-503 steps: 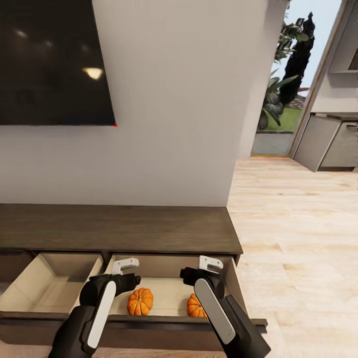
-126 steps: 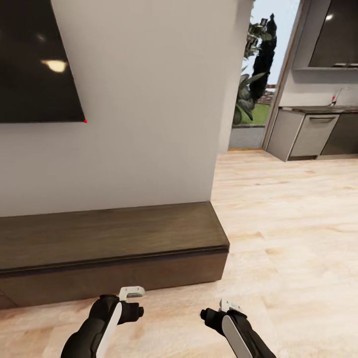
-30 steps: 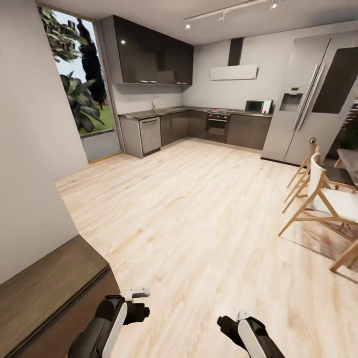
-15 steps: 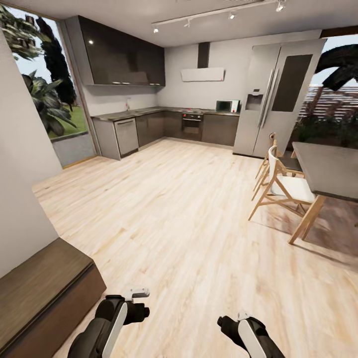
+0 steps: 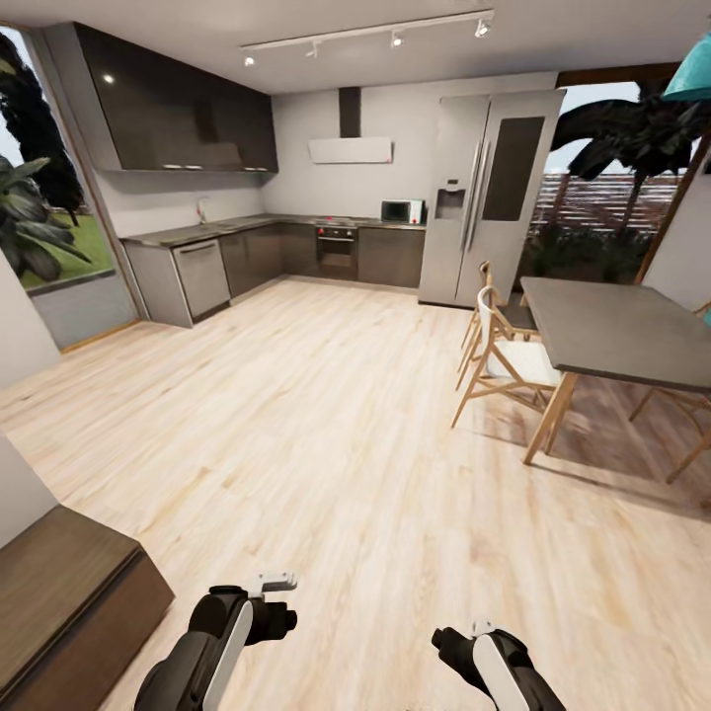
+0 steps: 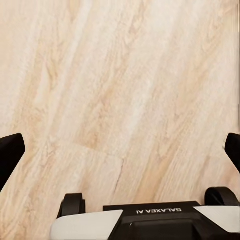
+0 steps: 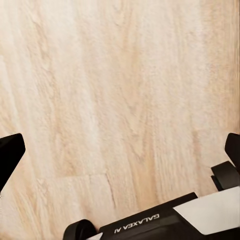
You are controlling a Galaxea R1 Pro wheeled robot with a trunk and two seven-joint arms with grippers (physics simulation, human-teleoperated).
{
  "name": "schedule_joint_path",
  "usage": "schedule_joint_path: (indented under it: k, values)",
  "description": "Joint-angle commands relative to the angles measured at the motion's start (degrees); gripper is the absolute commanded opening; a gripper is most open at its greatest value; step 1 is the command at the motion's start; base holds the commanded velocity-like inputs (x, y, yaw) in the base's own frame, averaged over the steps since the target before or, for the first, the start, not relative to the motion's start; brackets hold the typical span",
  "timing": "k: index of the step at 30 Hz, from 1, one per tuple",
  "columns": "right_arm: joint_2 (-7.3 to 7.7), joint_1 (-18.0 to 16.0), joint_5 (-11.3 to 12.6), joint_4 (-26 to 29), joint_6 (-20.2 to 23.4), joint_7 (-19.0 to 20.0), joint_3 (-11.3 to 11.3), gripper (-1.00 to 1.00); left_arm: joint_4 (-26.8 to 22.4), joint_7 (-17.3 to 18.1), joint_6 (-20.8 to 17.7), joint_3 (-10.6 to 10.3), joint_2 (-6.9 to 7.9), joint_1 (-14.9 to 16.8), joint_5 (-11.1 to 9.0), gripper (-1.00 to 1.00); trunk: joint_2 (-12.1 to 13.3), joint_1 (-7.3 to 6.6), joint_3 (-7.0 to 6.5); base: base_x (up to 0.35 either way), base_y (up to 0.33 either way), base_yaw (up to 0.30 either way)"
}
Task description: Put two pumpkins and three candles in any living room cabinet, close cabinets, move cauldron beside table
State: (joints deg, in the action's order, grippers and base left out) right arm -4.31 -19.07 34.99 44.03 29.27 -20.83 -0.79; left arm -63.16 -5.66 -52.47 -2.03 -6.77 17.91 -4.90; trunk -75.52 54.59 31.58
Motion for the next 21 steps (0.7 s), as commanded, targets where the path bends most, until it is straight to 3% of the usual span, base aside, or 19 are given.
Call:
schedule_joint_path:
  k: [1,21]
  values:
    - [0.0,0.0,-0.01,0.0,0.0,0.0,0.0,1.0,0.0,0.04,0.0,-0.01,0.0,0.01,-0.01,1.0,0.42,-0.23,-0.18,0.0,0.0,-0.288]
    - [0.0,0.0,-0.01,-0.08,0.09,-0.04,-0.04,1.0,0.04,0.11,0.0,-0.04,0.0,0.02,-0.02,1.0,8.44,-4.62,-3.78,0.0,0.0,-0.288]
